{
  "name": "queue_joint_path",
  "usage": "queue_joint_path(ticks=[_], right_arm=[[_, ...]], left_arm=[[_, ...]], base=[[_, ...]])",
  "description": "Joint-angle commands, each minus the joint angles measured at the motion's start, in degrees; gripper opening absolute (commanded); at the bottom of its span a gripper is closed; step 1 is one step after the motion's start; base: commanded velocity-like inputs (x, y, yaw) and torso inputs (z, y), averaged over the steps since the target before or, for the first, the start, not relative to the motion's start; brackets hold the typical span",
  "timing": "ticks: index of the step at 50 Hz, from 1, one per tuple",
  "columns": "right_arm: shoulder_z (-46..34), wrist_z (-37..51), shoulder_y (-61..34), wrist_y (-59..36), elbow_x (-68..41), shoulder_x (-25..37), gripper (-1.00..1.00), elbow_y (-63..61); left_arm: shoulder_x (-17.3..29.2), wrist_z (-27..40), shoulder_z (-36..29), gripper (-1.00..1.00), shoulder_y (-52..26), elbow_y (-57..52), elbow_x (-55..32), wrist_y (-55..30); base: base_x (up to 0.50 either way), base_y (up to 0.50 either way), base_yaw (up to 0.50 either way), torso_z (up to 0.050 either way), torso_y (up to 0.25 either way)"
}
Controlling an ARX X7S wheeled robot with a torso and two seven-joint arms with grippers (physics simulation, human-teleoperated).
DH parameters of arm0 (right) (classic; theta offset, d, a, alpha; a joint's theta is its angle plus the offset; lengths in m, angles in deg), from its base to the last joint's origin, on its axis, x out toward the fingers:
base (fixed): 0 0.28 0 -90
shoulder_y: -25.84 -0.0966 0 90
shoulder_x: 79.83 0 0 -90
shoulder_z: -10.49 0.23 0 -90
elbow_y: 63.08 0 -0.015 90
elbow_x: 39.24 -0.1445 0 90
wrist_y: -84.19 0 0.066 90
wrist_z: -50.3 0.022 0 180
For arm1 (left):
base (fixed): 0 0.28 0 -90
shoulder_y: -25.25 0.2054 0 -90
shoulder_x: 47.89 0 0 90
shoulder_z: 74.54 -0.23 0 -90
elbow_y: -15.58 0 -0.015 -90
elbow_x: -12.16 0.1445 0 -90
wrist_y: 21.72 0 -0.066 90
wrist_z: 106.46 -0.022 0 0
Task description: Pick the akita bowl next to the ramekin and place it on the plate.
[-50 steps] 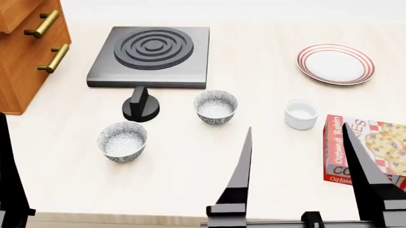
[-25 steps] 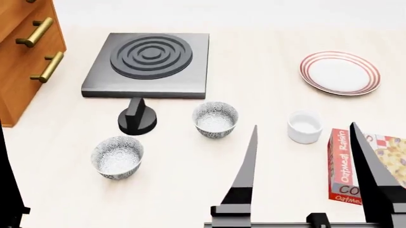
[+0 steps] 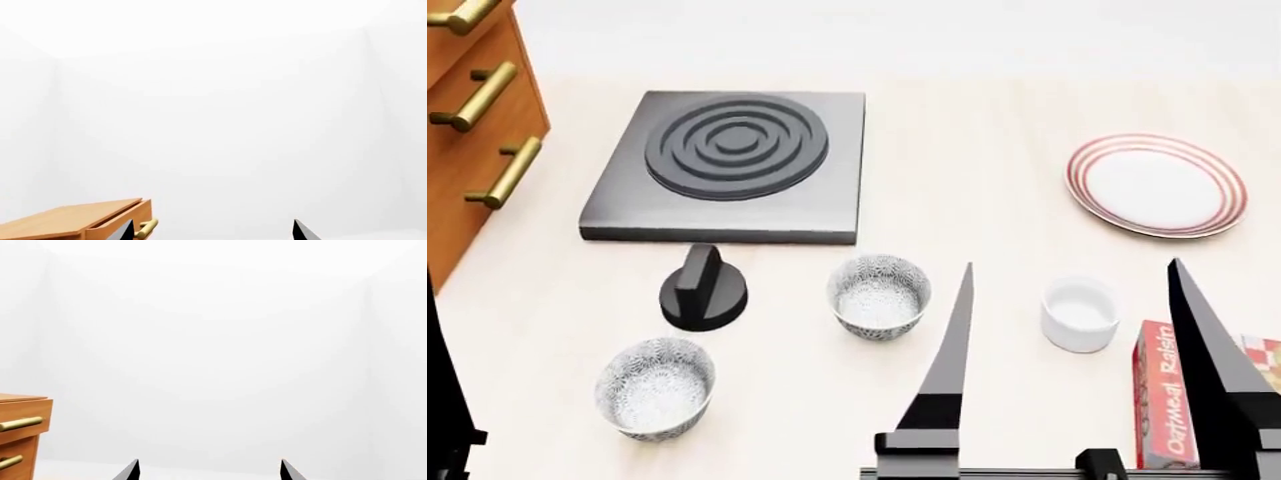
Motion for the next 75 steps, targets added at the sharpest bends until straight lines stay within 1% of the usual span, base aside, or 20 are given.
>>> queue_joint_path(ticks=[1,48,75], right_arm=[[-0.51,0.5,-0.19,0.78,-0.33,0.57,1.0,0.39],[-2.07,1.13,0.63,4.25,0.08,2.08,1.0,1.85],[-2.8,1.76,0.03,4.5,0.07,2.47,1.0,1.53]], left_arm=[[0.24,0.33,-0.78,1.0,-0.77,0.21,-0.23,0.3],[1.3,1.17,-3.23,1.0,-1.51,0.68,0.25,2.01],[1.72,1.42,-4.1,1.0,-2.34,0.59,0.12,2.46]], base=[[0.14,0.0,0.0,0.0,0.0],[0.14,0.0,0.0,0.0,0.0],[0.14,0.0,0.0,0.0,0.0]])
